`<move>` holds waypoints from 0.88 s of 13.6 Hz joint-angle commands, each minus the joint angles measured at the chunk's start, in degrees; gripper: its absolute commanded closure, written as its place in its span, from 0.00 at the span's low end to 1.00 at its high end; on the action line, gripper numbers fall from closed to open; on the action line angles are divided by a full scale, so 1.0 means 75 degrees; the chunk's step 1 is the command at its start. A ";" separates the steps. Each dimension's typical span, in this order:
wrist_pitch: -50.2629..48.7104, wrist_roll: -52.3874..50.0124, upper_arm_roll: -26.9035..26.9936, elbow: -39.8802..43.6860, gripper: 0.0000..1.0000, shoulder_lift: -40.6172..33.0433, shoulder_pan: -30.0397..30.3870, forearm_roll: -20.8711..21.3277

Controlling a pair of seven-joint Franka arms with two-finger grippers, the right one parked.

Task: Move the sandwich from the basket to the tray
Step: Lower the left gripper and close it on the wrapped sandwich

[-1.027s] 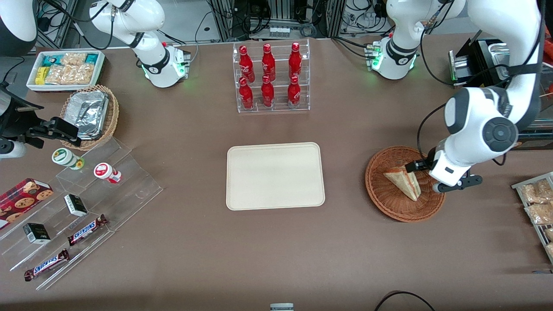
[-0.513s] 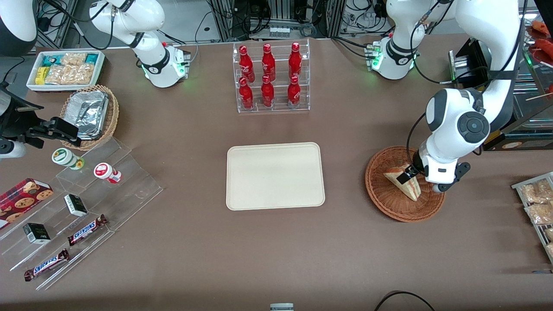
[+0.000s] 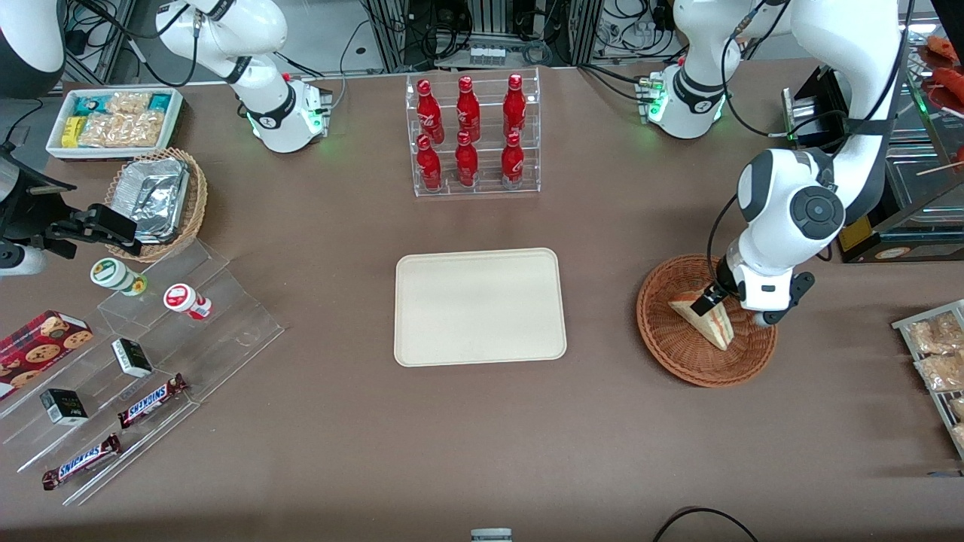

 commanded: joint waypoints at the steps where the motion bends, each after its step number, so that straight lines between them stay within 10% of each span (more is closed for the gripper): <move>1: 0.0309 -0.0190 0.0039 -0.0145 0.00 0.0083 -0.0064 0.0061; 8: 0.0932 -0.0179 0.0063 -0.0134 0.03 0.0798 -0.0064 0.0073; 12: 0.0850 -0.0074 0.0074 -0.0134 0.96 0.0740 -0.0064 0.0073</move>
